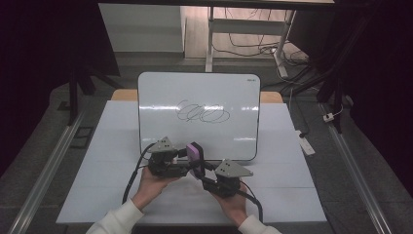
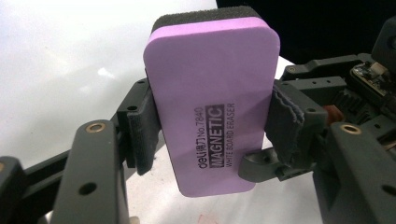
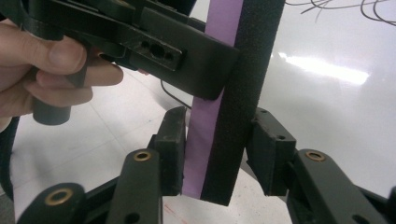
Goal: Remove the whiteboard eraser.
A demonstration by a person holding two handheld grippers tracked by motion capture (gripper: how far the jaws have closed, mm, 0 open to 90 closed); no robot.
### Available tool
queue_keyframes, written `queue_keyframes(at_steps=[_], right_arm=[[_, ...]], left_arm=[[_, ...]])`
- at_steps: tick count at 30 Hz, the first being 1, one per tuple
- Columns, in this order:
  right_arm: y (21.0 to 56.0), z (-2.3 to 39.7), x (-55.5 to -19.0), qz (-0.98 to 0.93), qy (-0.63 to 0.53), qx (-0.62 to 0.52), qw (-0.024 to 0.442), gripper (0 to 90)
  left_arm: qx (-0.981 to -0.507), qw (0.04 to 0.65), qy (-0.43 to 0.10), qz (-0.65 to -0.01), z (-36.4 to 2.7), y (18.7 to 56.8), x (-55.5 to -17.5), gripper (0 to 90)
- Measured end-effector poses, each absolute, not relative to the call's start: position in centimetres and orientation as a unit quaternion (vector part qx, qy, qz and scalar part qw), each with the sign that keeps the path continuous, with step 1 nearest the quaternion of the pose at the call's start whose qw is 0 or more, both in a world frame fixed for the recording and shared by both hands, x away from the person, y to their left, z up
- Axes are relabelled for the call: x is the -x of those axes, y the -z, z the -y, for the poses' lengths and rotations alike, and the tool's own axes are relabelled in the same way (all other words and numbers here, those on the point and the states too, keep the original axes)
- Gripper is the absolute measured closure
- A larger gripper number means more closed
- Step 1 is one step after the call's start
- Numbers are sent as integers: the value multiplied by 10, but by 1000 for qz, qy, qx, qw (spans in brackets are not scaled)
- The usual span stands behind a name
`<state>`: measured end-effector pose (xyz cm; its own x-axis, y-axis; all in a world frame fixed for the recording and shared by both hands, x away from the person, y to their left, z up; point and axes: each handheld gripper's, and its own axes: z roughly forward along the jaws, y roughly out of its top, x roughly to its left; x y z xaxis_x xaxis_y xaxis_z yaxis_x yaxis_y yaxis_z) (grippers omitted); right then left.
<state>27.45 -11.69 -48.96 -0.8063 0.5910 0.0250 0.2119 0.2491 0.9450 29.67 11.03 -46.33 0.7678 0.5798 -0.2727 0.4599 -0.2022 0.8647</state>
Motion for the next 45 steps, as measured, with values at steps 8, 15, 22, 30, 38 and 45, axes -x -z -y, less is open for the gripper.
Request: queue_keyframes(at_steps=[8,15,22,30,38,45], right_arm=[[485,130,-278,-773,-558,-252,167,455],[484,167,-288,-778,-532,-281,179,431],[497,214,-292,-799,-479,-300,206,425],[499,265,-285,-793,-447,-333,246,407],[501,284,-288,-788,-434,-350,260,406],[502,286,-291,-791,-434,-347,257,405]], left_arm=[[-767,536,-76,-343,-124,458,-297,407],[-773,531,-87,-337,-139,455,-294,409],[-780,522,-99,-329,-152,453,-289,409],[-783,516,-103,-331,-160,453,-288,409],[-779,516,-113,-337,-168,450,-288,410],[-774,521,-114,-341,-176,448,-289,410]])
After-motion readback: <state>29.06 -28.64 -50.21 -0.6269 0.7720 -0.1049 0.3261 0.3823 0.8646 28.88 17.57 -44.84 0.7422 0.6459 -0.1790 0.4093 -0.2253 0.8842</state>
